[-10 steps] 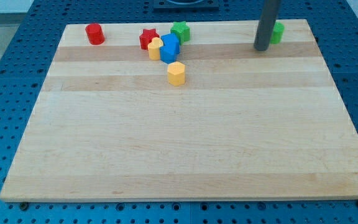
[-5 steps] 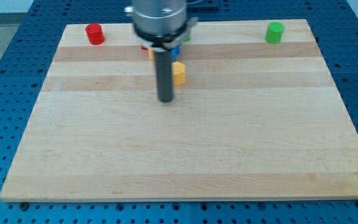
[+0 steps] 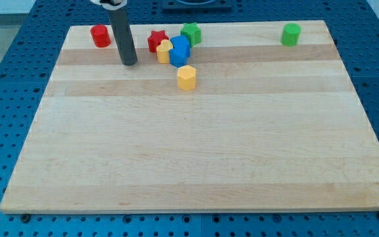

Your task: Move the red star vertically to the bottom of the red circle

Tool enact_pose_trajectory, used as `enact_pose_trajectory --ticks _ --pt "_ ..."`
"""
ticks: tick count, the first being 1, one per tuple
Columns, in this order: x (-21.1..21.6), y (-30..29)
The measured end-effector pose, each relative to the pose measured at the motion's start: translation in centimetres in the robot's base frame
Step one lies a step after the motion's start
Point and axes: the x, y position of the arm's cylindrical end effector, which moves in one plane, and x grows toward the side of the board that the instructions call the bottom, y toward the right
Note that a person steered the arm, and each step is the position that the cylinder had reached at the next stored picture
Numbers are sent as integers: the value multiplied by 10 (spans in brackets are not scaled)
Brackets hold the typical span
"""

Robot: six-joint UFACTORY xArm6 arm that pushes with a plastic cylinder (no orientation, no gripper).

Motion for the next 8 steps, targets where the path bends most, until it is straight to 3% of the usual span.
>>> enact_pose_trajectory --ticks 5,8 --pt "-79 -6" --pt "-83 64"
